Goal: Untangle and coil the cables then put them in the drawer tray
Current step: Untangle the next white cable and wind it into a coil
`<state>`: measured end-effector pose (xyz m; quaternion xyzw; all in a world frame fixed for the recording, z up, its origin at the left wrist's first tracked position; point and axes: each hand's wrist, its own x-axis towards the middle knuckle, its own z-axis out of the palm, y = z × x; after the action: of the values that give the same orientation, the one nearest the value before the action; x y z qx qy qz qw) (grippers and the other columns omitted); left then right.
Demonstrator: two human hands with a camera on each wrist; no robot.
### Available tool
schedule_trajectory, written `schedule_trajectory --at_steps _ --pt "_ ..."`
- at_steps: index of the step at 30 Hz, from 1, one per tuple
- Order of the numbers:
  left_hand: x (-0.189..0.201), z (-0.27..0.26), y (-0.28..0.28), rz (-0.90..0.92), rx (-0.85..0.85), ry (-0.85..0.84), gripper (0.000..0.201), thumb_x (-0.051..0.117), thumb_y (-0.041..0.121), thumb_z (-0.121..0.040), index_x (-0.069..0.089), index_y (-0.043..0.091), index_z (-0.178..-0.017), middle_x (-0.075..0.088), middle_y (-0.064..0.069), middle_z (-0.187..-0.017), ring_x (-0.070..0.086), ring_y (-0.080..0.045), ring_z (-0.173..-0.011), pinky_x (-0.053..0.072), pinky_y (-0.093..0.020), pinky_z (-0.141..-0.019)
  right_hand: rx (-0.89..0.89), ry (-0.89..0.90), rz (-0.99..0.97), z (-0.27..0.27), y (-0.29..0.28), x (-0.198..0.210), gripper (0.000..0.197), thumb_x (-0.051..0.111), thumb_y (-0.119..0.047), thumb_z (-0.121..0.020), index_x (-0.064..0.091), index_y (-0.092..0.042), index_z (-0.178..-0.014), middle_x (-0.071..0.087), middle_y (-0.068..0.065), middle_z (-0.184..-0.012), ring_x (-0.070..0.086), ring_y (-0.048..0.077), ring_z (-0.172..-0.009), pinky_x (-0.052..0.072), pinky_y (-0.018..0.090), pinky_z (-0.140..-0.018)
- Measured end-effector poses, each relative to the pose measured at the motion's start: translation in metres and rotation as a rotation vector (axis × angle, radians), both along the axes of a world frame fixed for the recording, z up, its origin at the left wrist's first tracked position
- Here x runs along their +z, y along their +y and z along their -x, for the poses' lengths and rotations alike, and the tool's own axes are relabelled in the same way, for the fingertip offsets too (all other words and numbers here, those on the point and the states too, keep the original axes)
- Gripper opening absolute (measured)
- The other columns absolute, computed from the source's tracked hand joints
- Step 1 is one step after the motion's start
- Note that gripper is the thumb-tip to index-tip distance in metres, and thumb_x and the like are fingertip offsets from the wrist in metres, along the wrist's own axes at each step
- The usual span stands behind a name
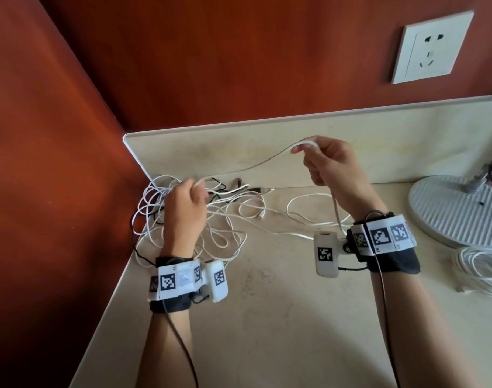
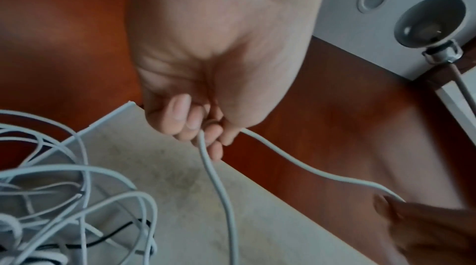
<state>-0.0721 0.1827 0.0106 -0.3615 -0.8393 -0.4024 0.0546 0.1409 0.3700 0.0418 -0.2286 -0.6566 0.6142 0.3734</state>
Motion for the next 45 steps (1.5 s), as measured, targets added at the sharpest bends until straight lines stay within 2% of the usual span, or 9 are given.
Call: schedule_trajectory --at_steps 5,8,13,18,24,31,35,41,45 --pt "0.006 -0.003 -0.008 0.224 0.115 0.058 0.023 0.063 0.02 -0.097 0.061 0.007 -0.117 0.067 -0.016 -0.116 0.062 -0.037 -0.111 0.05 -0.044 -0.091 0.059 -0.31 -0.27 0.002 -0.006 -0.002 0.025 0.058 -0.023 -0.106 0.075 -0.015 -0.089 0.043 -0.006 -0.058 0.035 0.01 -0.05 0.03 0.022 -0.047" --pt "0.022 -0.043 0.0 0.051 -0.213 0.145 0.062 0.078 0.016 -0.089 0.046 0.015 -0.143 0.06 -0.01 -0.13 0.057 -0.022 -0.116 0.042 -0.018 -0.093 0.064 -0.382 -0.408 0.014 -0.02 -0.002 0.016 0.061 -0.022 -0.103 0.073 -0.015 -0.094 0.05 -0.014 -0.059 0.041 0.006 -0.054 0.035 0.026 -0.057" --pt "0.026 -0.072 0.029 0.031 -0.475 0.166 0.05 0.075 0.021 -0.092 0.041 0.021 -0.129 0.059 0.012 -0.103 0.054 -0.002 -0.067 0.037 -0.023 -0.059 0.235 -0.293 -0.35 0.019 -0.032 0.002 0.024 0.049 -0.001 -0.103 0.067 -0.011 -0.115 0.063 0.004 -0.082 0.05 0.004 -0.065 0.042 0.022 -0.062" --pt "0.021 -0.043 0.037 -0.117 -0.379 0.153 0.012 0.053 0.018 -0.106 0.054 0.009 -0.114 0.067 0.0 -0.08 0.055 -0.012 -0.06 0.038 -0.021 -0.054 0.272 -0.362 -0.269 0.01 -0.021 -0.008 0.018 0.053 -0.01 -0.106 0.059 -0.019 -0.121 0.058 -0.006 -0.086 0.05 0.009 -0.064 0.045 0.036 -0.063" --pt "0.012 0.015 0.021 -0.088 0.076 0.044 0.04 0.033 0.033 -0.096 0.066 0.012 -0.091 0.073 -0.011 -0.084 0.063 -0.038 -0.083 0.047 -0.042 -0.067 0.265 -0.486 -0.322 -0.004 -0.003 -0.006 0.028 0.057 -0.029 -0.106 0.071 -0.014 -0.087 0.045 -0.009 -0.055 0.035 0.011 -0.052 0.031 0.02 -0.051" --pt "0.023 -0.03 0.021 -0.056 -0.106 0.263 0.057 0.068 0.009 -0.094 0.048 0.019 -0.147 0.046 -0.001 -0.156 0.063 -0.023 -0.117 0.057 -0.038 -0.087 0.013 -0.381 -0.514 0.0 -0.007 -0.003 0.03 0.067 -0.034 -0.101 0.068 -0.019 -0.075 0.045 0.003 -0.053 0.028 0.011 -0.045 0.026 0.021 -0.046" --pt "0.024 -0.064 0.037 0.064 -0.331 0.426 0.065 0.071 0.019 -0.093 0.043 0.022 -0.152 0.011 0.008 -0.173 0.066 -0.01 -0.084 0.053 -0.025 -0.059 0.042 -0.302 -0.55 0.007 -0.016 0.0 0.028 0.067 -0.034 -0.101 0.069 -0.018 -0.077 0.049 0.005 -0.055 0.032 0.01 -0.046 0.029 0.021 -0.048" --pt "0.026 -0.069 0.058 0.009 -0.389 0.438 0.024 0.056 0.002 -0.095 0.066 0.016 -0.112 0.074 0.002 -0.101 0.071 -0.027 -0.083 0.054 -0.038 -0.061 0.087 -0.262 -0.495 0.007 -0.015 -0.001 0.025 0.069 -0.03 -0.1 0.071 -0.013 -0.082 0.053 -0.011 -0.059 0.039 0.006 -0.051 0.031 0.017 -0.053" --pt "0.035 -0.036 0.065 -0.01 -0.118 0.345 0.034 0.051 -0.003 -0.099 0.069 0.011 -0.125 0.078 -0.006 -0.108 0.074 -0.03 -0.096 0.06 -0.044 -0.078 0.07 -0.412 -0.505 -0.01 0.003 -0.002 0.031 0.063 -0.034 -0.103 0.069 -0.018 -0.077 0.046 -0.008 -0.055 0.035 0.008 -0.049 0.03 0.023 -0.05"
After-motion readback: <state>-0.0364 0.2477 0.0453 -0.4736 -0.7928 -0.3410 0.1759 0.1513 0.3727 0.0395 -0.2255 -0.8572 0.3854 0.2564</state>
